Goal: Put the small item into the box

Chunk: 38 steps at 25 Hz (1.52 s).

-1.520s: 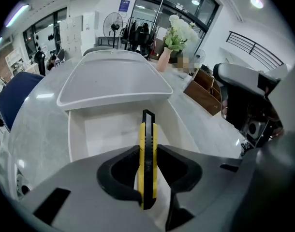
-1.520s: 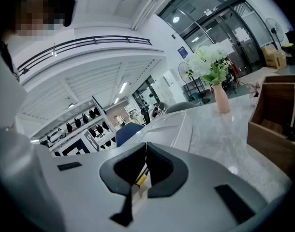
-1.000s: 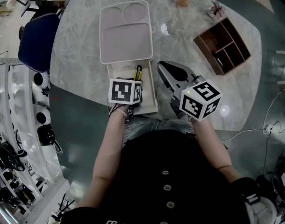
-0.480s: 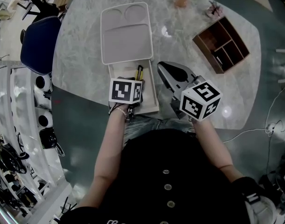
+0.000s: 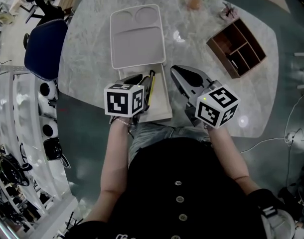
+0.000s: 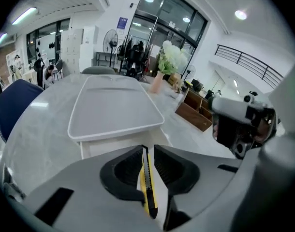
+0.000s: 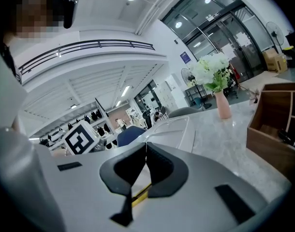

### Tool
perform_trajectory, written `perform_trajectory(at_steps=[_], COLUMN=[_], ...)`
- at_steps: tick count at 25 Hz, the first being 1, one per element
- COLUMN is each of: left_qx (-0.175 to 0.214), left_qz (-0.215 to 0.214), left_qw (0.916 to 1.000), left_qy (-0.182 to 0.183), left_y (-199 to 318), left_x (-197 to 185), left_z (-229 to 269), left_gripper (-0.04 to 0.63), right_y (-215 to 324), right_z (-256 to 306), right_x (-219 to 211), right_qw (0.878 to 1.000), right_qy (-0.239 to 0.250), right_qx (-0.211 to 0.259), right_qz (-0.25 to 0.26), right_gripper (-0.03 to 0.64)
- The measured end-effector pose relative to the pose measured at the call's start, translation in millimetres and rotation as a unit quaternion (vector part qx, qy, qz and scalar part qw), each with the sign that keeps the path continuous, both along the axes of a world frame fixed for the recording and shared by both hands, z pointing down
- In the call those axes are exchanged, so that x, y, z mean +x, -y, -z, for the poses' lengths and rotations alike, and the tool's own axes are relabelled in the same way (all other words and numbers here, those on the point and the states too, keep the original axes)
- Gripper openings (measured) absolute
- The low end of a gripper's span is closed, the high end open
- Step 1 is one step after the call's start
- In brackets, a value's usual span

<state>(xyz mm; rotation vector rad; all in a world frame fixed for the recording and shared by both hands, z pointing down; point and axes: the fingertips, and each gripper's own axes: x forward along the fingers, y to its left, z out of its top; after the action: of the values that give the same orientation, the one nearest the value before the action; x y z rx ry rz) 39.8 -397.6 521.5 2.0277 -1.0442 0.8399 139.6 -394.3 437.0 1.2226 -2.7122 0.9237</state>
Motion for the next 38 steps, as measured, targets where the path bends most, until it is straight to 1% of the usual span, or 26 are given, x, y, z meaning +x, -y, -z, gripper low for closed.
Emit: perform_trajectory(at_steps=[2, 4, 7, 9, 10, 15, 19, 21, 23, 25, 27, 28, 31, 34, 36, 38], left_qx=[0.042, 0.088, 0.155, 0.19, 0.202, 0.229, 0.238, 0.243, 0.257, 0.28, 0.301, 0.308, 0.323, 0.329, 0.327, 0.321], left_qz=[-0.006, -0.02, -0.026, -0.02, -0.015, 0.005, 0.015, 0.015, 0.013, 0.021, 0.03, 0.033, 0.039, 0.043, 0.05, 0.053], left_qw=[0.9987, 0.9931, 0.978, 0.9681, 0.9645, 0.9572, 0.9547, 0.9519, 0.9463, 0.9384, 0.9315, 0.9298, 0.928, 0.9265, 0.9274, 0.9306], left_qy=[-0.03, -0.075, -0.137, -0.163, -0.17, -0.177, -0.178, -0.186, -0.195, -0.202, -0.202, -0.198, -0.182, -0.178, -0.175, -0.169], left_y=[5, 6, 5, 6, 6, 0, -5, -8, -12, -15, -18, -19, -24, -30, -32, -35], left_x=[2, 6, 9, 7, 6, -3, -8, -8, -9, -11, -14, -15, -20, -23, -27, -28], left_z=[22, 47, 85, 104, 111, 123, 120, 124, 132, 141, 147, 149, 150, 150, 148, 145], left_gripper=[0.046, 0.034, 0.029, 0.029, 0.028, 0.023, 0.023, 0.023, 0.02, 0.017, 0.017, 0.017, 0.017, 0.017, 0.017, 0.017], right_y=[-3, -7, -11, -13, -15, -25, -25, -26, -26, -27, -29, -30, -34, -40, -45, -49], right_z=[-1, 1, 8, 14, 17, 26, 32, 37, 42, 46, 48, 48, 49, 46, 44, 42], right_x=[-4, -10, -18, -22, -25, -39, -44, -45, -47, -47, -47, -48, -49, -52, -55, -57], right_qw=[1.0, 1.0, 0.999, 0.998, 0.998, 0.996, 0.996, 0.996, 0.995, 0.995, 0.995, 0.994, 0.994, 0.993, 0.993, 0.992], right_qy=[-0.005, -0.004, 0.002, 0.007, 0.009, 0.011, 0.011, 0.005, 0.003, 0.003, -0.001, -0.004, -0.011, -0.018, -0.022, -0.025], right_qx=[0.002, 0.005, 0.016, 0.025, 0.027, 0.034, 0.039, 0.049, 0.059, 0.068, 0.074, 0.077, 0.081, 0.079, 0.078, 0.077], right_qz=[0.01, 0.023, 0.045, 0.056, 0.061, 0.078, 0.074, 0.074, 0.074, 0.073, 0.072, 0.073, 0.079, 0.083, 0.088, 0.093], right_gripper=[0.0, 0.0, 0.002, 0.003, 0.003, 0.002, 0.002, 0.002, 0.002, 0.002, 0.002, 0.003, 0.002, 0.002, 0.002, 0.002])
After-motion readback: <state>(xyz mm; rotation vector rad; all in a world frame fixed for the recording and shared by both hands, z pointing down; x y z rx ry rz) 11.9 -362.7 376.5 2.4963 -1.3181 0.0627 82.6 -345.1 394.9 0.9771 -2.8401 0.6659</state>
